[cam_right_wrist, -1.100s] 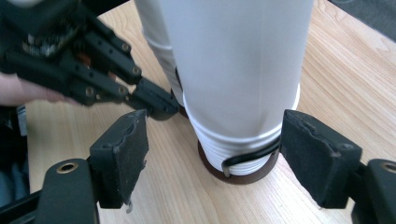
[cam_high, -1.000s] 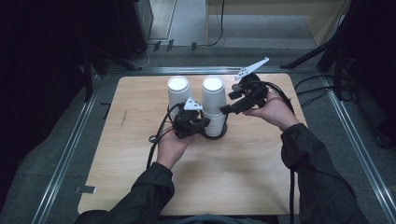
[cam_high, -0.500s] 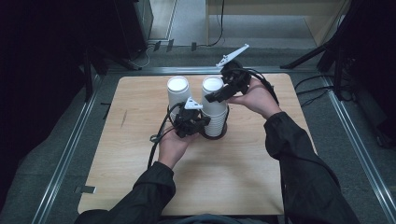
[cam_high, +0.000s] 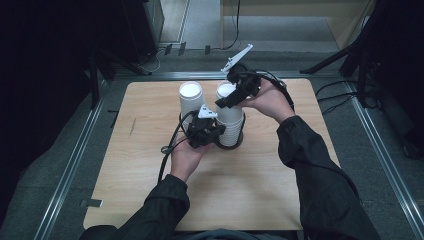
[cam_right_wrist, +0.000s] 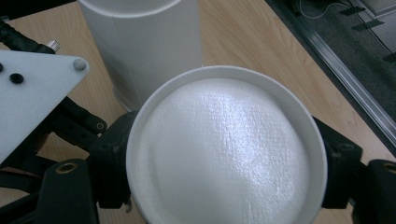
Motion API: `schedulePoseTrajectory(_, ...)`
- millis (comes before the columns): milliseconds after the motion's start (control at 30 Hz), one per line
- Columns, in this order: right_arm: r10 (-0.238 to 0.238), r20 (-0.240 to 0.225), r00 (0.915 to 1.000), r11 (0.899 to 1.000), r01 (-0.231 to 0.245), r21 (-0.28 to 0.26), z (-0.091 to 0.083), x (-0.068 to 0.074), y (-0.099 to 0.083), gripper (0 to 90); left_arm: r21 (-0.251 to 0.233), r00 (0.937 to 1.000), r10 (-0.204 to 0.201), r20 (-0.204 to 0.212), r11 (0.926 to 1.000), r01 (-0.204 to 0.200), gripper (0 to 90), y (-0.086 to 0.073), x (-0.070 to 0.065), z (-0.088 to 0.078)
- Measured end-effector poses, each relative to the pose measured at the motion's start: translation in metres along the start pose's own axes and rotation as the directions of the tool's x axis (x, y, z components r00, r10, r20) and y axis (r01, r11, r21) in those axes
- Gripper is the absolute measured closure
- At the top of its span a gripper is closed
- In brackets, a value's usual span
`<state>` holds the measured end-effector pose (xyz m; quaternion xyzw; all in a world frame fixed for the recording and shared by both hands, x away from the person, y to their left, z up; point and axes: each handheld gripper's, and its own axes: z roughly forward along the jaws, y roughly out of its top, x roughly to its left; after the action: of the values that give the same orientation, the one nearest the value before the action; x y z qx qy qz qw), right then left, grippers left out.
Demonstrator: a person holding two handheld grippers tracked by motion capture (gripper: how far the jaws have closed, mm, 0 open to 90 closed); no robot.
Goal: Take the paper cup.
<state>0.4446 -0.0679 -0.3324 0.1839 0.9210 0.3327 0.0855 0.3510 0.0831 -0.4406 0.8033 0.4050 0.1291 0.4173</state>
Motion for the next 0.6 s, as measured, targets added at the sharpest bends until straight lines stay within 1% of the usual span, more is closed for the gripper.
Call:
schedulePoseTrajectory(67,0.001,0.004,1.0,1.0,-0.001,0.005,0.0,0.001,0.001,24.0,-0.001,0.9999,0.008,-0.008,1.0,-0.008,89.0,0.0,-0.001,0.0)
schedulePoseTrajectory(100,0.006,0.004,1.0,1.0,-0.006,0.02,0.0,0.001,0.002,24.2,-0.001,1.0,0.006,-0.006,1.0,-0.006,89.0,0.0,0.0,0.0)
schedulePoseTrajectory(167,0.013,0.007,0.9999,1.0,-0.013,0.021,-0.002,0.001,0.004,24.5,-0.002,1.0,0.005,-0.007,1.0,-0.005,88.9,0.0,0.0,-0.001)
schedulePoseTrajectory(200,0.013,0.007,0.9999,1.0,-0.013,0.021,-0.002,0.001,0.004,24.5,-0.006,0.9999,0.006,-0.016,1.0,-0.006,88.9,0.0,0.0,-0.001)
schedulePoseTrajectory(233,0.018,0.006,0.9998,1.0,-0.018,0.009,-0.004,0.001,0.005,24.5,-0.009,0.9998,0.01,-0.015,0.9999,-0.01,88.6,0.0,0.001,-0.002)
schedulePoseTrajectory(267,0.025,0.005,0.9997,1.0,-0.025,-0.008,-0.007,0.0,0.007,24.4,-0.012,0.9999,0.004,-0.015,0.9999,-0.005,88.0,0.0,0.002,-0.003)
schedulePoseTrajectory(300,0.021,0.01,0.9997,1.0,-0.021,-0.007,-0.014,0.0,0.01,24.3,-0.021,0.9999,-0.012,0.0,0.9997,0.012,87.7,0.0,0.005,-0.005)
schedulePoseTrajectory(333,0.021,0.01,0.9997,1.0,-0.021,-0.007,-0.014,0.0,0.01,24.3,-0.021,0.9999,-0.012,0.0,0.9997,0.012,87.6,0.0,0.005,-0.005)
schedulePoseTrajectory(367,0.01,0.021,0.9997,1.0,-0.01,-0.001,-0.017,0.002,0.011,24.3,-0.026,0.9997,-0.023,0.009,0.9994,0.023,87.6,0.001,0.006,-0.006)
schedulePoseTrajectory(400,0.0,0.017,0.9999,1.0,0.0,-0.001,-0.021,0.003,0.014,24.3,-0.023,0.9995,-0.026,0.015,0.9994,0.027,87.6,0.001,0.006,-0.006)
schedulePoseTrajectory(433,0.01,0.009,0.9999,1.0,-0.01,-0.005,-0.029,0.004,0.019,24.3,-0.022,0.9995,-0.024,0.019,0.9995,0.025,87.2,0.001,0.007,-0.007)
schedulePoseTrajectory(467,0.01,0.009,0.9999,1.0,-0.01,-0.005,-0.029,0.004,0.019,24.3,-0.018,0.9995,-0.023,0.022,0.9996,0.024,87.2,0.001,0.007,-0.007)
schedulePoseTrajectory(533,0.009,0.02,0.9998,1.0,-0.009,-0.011,-0.035,0.005,0.024,24.3,-0.008,0.9994,-0.022,0.027,0.9997,0.022,86.2,0.001,0.008,-0.008)
schedulePoseTrajectory(600,0.016,0.012,0.9998,1.0,-0.016,-0.008,-0.042,0.006,0.03,24.3,0.0,0.999,-0.027,0.037,0.9996,0.027,84.7,0.0,0.01,-0.009)
